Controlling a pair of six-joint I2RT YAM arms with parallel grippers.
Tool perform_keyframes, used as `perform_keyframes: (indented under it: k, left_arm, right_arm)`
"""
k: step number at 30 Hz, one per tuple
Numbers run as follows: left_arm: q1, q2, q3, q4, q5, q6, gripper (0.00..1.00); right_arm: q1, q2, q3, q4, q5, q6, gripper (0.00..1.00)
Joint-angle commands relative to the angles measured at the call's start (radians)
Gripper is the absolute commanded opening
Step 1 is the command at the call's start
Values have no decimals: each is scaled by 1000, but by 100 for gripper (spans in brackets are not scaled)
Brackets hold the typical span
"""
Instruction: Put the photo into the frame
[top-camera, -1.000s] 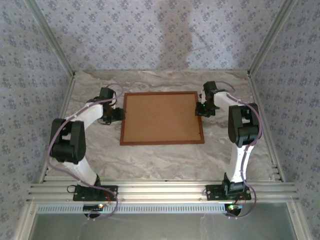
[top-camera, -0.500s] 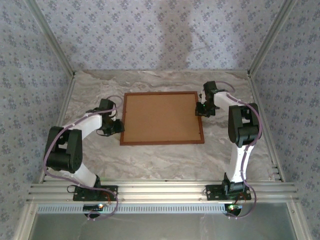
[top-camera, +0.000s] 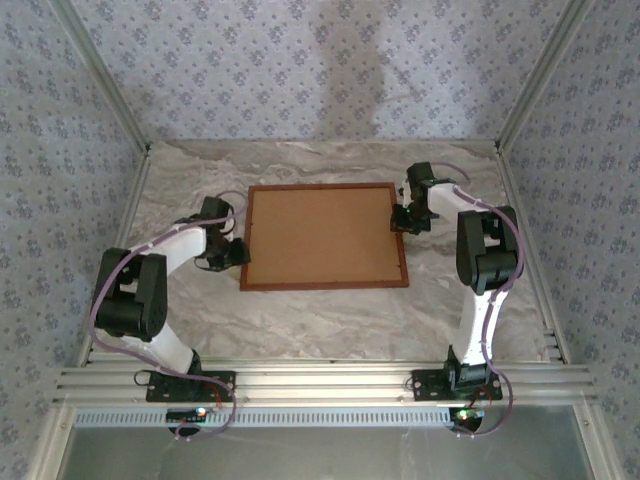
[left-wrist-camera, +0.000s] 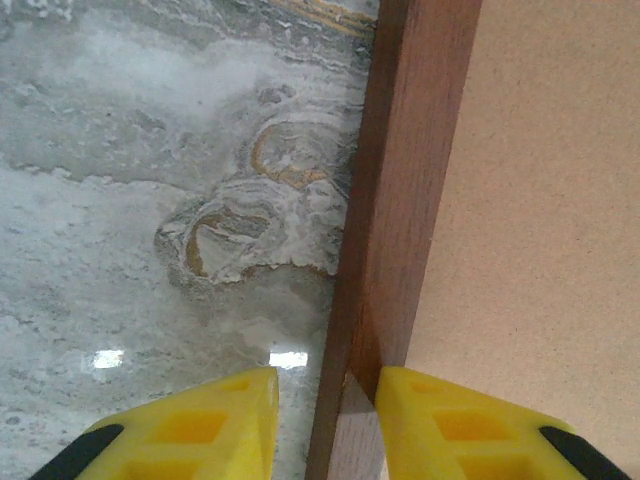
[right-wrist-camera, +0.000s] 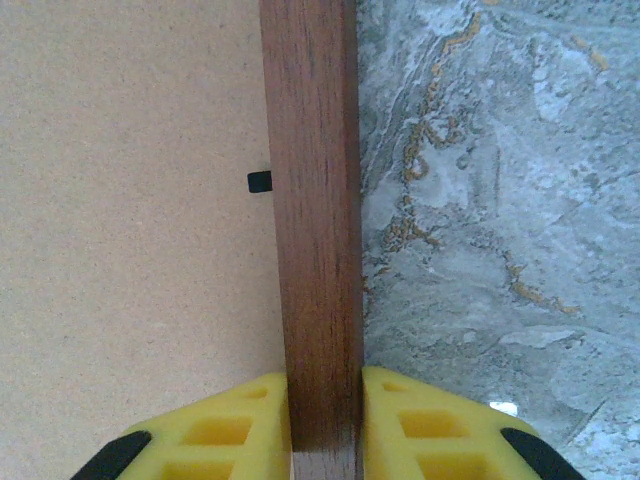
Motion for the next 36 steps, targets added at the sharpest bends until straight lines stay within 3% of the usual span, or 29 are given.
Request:
perform_keyframes:
  k: [1,13,24,31,36]
  left_arm:
    - [-25,27,-20,-11,19,5,34]
    - [-124,67,-68,12,37,-29,35]
    - [-160,101,-57,35,29,-36,41]
    - [-141,-17,22,19,-122,-37,60]
    - [-76,-76,8,156,-117,-83,69]
  right_arm:
    - [-3,24,-4,-29,18,-13,23]
    - [0,28,-4,-20,18,-14,24]
    - [13,29,-23,-9,11,-5,23]
    - [-1,-39,-21,-10,48,15,25]
    - [-30,-162,-69,91,71,65,35]
